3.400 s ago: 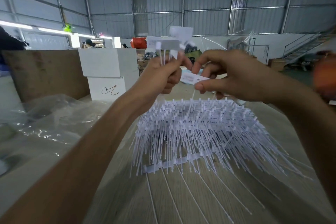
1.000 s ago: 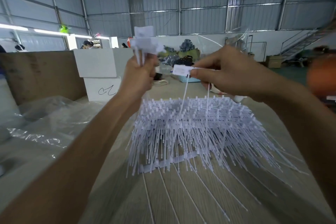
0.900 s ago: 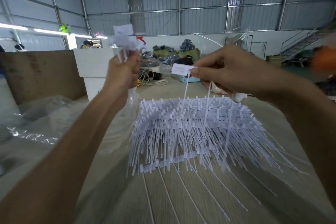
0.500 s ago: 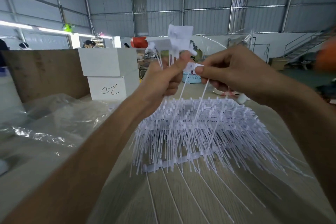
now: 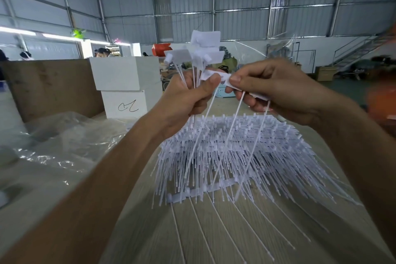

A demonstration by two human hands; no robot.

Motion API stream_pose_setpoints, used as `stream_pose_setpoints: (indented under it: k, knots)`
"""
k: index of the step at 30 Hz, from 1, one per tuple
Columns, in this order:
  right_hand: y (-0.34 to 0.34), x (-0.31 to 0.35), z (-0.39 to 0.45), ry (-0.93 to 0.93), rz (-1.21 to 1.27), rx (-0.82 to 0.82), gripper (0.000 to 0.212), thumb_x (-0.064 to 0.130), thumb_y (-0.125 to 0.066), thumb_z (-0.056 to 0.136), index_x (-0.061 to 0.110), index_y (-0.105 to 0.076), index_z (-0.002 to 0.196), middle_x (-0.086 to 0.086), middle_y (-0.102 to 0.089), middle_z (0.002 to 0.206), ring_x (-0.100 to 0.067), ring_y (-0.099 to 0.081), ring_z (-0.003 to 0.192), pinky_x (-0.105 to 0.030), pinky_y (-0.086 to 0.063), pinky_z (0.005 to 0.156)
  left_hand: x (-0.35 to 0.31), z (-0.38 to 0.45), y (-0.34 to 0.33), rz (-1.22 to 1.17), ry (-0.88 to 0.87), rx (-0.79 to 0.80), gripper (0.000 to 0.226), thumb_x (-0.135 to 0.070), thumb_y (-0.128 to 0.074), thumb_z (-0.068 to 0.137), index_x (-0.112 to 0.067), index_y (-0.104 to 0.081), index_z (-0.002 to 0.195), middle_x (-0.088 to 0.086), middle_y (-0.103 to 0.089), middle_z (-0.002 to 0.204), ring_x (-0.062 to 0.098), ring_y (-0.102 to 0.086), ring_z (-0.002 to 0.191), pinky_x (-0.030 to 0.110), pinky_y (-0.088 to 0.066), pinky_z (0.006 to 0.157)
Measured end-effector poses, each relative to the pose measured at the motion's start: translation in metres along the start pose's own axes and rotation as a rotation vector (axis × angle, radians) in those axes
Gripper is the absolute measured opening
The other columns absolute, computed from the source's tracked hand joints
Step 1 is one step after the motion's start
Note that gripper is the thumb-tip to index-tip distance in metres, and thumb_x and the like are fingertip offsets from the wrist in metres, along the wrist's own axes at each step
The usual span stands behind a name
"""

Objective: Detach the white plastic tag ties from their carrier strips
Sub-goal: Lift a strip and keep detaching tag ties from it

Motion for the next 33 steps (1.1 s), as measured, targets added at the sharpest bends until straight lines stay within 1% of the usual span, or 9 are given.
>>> stream_pose_setpoints:
  k: [3, 5, 8, 12, 14, 21, 27, 30, 33]
  knots:
    - [-0.002, 0.001, 0.000, 0.010, -0.070, -0.007, 0.020, 0.016, -0.065, 0.092, -0.002, -0.072, 0.091, 0.003, -0.060, 0.057, -0.007, -0.048, 0.047, -0.018, -0.041, 0.043, -0.003, 0.002, 0.004, 0.100, -0.021, -0.071, 0.072, -0.046, -0.068, 0.084, 0.022, -0.051, 0.099, 0.018, -0.030, 0.063, 0.012, -0.024, 0.048, 0.022, -0.022, 0.045]
    - [0.000, 0.006, 0.000, 0.057, -0.250, -0.055, 0.020, 0.017, -0.067, 0.092, 0.000, -0.073, 0.086, 0.005, -0.059, 0.052, -0.006, -0.048, 0.044, -0.018, -0.041, 0.043, -0.001, 0.003, 0.003, 0.110, -0.011, -0.082, 0.064, -0.045, -0.066, 0.087, 0.018, -0.054, 0.092, 0.007, -0.034, 0.058, 0.010, -0.026, 0.046, 0.019, -0.025, 0.043]
    - [0.001, 0.019, 0.001, 0.150, -0.546, -0.141, 0.024, 0.025, -0.070, 0.092, 0.003, -0.076, 0.084, -0.001, -0.062, 0.052, -0.007, -0.049, 0.039, -0.019, -0.039, 0.041, 0.004, 0.002, 0.000, 0.059, 0.020, -0.062, 0.033, -0.039, -0.059, 0.093, -0.012, -0.056, 0.075, -0.009, -0.039, 0.051, 0.006, -0.029, 0.041, 0.017, -0.025, 0.041]
    - [-0.011, 0.034, 0.000, 0.322, -0.917, -0.158, 0.023, 0.030, -0.068, 0.093, 0.010, -0.079, 0.093, -0.010, -0.071, 0.079, -0.024, -0.061, 0.069, -0.039, -0.049, 0.068, 0.009, 0.001, -0.005, 0.000, 0.090, -0.104, 0.030, -0.019, -0.048, 0.103, -0.013, -0.050, 0.074, -0.010, -0.030, 0.046, 0.006, -0.019, 0.039, 0.017, -0.017, 0.039]
    - [-0.021, 0.035, 0.001, 0.400, -1.052, -0.115, 0.024, 0.027, -0.066, 0.095, 0.006, -0.077, 0.093, -0.010, -0.069, 0.083, -0.027, -0.061, 0.075, -0.044, -0.048, 0.072, 0.012, 0.001, -0.007, -0.039, 0.132, -0.121, 0.038, -0.015, -0.040, 0.105, -0.012, -0.049, 0.068, -0.010, -0.027, 0.044, 0.006, -0.015, 0.039, 0.018, -0.010, 0.041]
    - [-0.008, 0.038, 0.000, 0.410, -1.048, -0.195, 0.025, 0.033, -0.068, 0.094, 0.010, -0.077, 0.094, -0.005, -0.069, 0.082, -0.022, -0.061, 0.073, -0.041, -0.049, 0.071, 0.009, 0.000, -0.012, -0.091, 0.155, 0.018, 0.032, -0.020, -0.043, 0.106, -0.012, -0.053, 0.076, 0.000, -0.028, 0.055, 0.011, -0.016, 0.046, 0.021, -0.013, 0.041]
    - [-0.011, 0.033, -0.001, 0.363, -1.209, -0.190, 0.030, 0.039, -0.058, 0.097, 0.016, -0.077, 0.102, -0.002, -0.063, 0.092, -0.026, -0.059, 0.079, -0.041, -0.051, 0.069, 0.009, 0.000, -0.013, 0.085, 0.139, 0.053, 0.026, -0.020, -0.044, 0.102, -0.008, -0.059, 0.084, 0.012, -0.059, 0.061, 0.012, -0.026, 0.039, 0.020, -0.024, 0.041]
    - [-0.011, 0.033, -0.001, 0.374, -1.271, -0.205, 0.022, 0.031, -0.061, 0.098, 0.019, -0.076, 0.108, -0.002, -0.061, 0.102, -0.029, -0.060, 0.084, -0.040, -0.050, 0.069, 0.006, 0.000, -0.013, 0.135, 0.095, 0.070, 0.022, -0.020, -0.043, 0.104, -0.008, -0.057, 0.092, 0.012, -0.067, 0.068, 0.013, -0.037, 0.039, 0.022, -0.030, 0.041]
    - [-0.006, 0.030, 0.001, 0.357, -1.159, -0.205, 0.028, 0.014, -0.067, 0.095, 0.023, -0.072, 0.121, -0.001, -0.061, 0.110, -0.015, -0.052, 0.087, -0.033, -0.043, 0.075, 0.006, -0.001, -0.005, 0.119, 0.074, 0.012, 0.022, -0.021, -0.037, 0.108, -0.010, -0.055, 0.100, 0.011, -0.069, 0.070, 0.020, -0.057, 0.050, 0.026, -0.044, 0.046]
Point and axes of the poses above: each hand's wrist, its own z-axis towards the middle knuckle, its own y-axis out of the back of the hand, x = y × z, the point moved 8 cm from there along z, towards the middle knuckle
